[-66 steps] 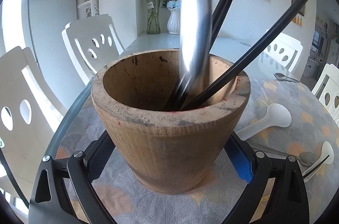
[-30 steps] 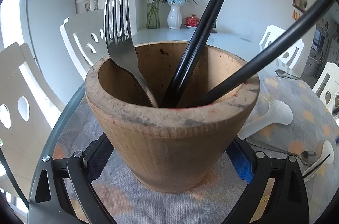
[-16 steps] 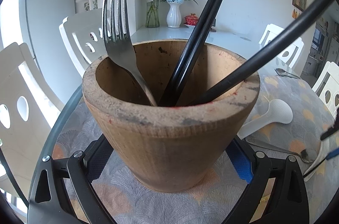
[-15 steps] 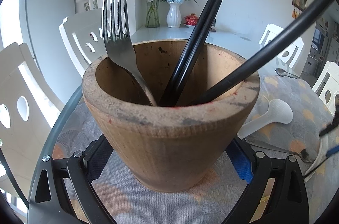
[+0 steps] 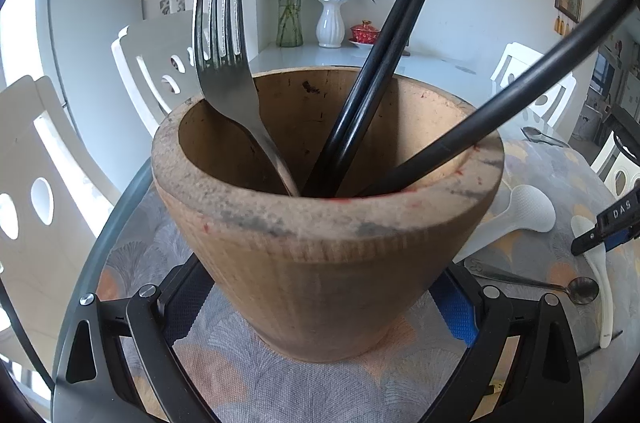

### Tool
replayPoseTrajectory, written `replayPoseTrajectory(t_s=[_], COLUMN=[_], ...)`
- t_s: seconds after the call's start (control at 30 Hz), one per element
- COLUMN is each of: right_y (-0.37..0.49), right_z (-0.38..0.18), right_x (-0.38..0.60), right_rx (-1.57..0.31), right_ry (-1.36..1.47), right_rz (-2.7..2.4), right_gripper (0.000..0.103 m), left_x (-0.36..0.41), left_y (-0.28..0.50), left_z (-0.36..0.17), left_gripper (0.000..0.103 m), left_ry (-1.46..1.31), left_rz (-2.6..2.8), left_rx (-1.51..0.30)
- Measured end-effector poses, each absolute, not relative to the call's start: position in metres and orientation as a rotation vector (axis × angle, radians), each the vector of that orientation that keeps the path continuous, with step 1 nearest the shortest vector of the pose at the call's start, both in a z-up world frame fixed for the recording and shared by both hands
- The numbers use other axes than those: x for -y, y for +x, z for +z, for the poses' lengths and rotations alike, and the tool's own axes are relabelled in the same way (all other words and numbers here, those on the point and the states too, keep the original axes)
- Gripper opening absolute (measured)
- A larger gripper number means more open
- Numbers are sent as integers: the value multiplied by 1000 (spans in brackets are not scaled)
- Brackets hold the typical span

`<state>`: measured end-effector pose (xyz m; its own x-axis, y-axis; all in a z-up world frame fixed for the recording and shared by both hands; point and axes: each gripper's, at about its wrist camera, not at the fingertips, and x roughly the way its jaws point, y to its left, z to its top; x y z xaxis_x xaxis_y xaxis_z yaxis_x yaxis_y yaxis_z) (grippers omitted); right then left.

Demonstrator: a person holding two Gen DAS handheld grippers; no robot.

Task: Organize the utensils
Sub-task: 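Move the open right tool down to the white rice paddle, then grasp the white rice paddle by its handle with the right tool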

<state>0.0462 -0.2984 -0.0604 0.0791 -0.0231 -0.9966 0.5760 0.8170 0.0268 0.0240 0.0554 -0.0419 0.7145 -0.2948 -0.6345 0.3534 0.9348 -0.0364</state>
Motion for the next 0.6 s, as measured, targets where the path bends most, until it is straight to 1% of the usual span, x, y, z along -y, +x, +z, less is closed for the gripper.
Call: replayPoseTrajectory(t_s=[0.13, 0.4, 0.6], right_y=[41, 28, 27], right_z=[-57, -48, -30], right_x=[296, 286, 267], right_rx=[-1405, -1345, -1287], right_ry=[431, 494, 446], right_rz=[-439, -331, -223], right_gripper=[58, 58, 58], left_x=[-56, -57, -57], left_y=[24, 24, 24], left_z=[-42, -41, -41], left_gripper=[97, 97, 97], left_ry=[92, 92, 92], left_rz=[-358, -359, -359], left_rx=[-686, -684, -684])
